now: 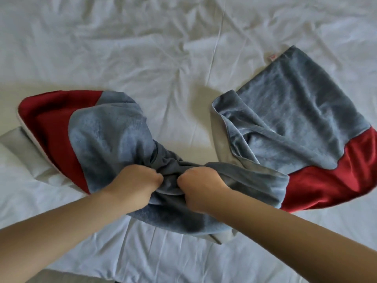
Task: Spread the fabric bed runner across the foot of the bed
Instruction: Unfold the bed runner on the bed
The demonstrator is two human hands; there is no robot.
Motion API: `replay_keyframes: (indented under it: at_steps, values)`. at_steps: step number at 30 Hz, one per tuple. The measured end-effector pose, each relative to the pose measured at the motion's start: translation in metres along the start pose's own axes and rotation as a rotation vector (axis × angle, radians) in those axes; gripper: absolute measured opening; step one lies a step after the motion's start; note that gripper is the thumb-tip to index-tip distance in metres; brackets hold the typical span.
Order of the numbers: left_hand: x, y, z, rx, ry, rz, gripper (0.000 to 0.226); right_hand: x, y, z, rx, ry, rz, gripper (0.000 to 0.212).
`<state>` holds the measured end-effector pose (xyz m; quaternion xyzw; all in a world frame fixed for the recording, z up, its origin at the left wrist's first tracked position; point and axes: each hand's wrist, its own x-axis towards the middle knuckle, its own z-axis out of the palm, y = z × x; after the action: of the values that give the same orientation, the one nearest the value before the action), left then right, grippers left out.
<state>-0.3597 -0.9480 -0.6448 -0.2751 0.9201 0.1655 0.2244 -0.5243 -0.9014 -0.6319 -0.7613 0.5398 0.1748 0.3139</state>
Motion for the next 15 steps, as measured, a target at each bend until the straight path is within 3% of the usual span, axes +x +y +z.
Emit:
replay_keyframes:
  at_steps: [2, 5, 7, 10, 12, 15]
  values:
    - [0.011, -0.002, -0.009, -0.1, -0.072, -0.066, 0.012, 0.004, 0.008, -0.016, 0.052, 0.034, 0.029, 0.019]
    - [0.037, -0.004, -0.031, -0.129, 0.149, -0.049, 0.032, 0.013, 0.038, -0.046, 0.07, 0.206, 0.087, 0.033]
    - [0.058, -0.001, -0.043, -0.148, 0.297, -0.063, 0.031, 0.016, 0.073, -0.061, -0.029, 0.292, 0.118, 0.05]
    - [0.086, 0.02, -0.057, -0.356, 0.317, -0.103, 0.027, 0.009, 0.127, -0.067, -0.307, 0.22, 0.088, 0.057]
    - [0.101, 0.047, -0.059, -0.468, 0.305, -0.07, 0.032, 0.0, 0.154, -0.057, -0.539, 0.131, -0.041, 0.062]
    - [0.115, 0.088, -0.054, -0.549, 0.33, -0.019, 0.036, -0.007, 0.176, -0.039, -0.645, 0.087, -0.225, 0.059]
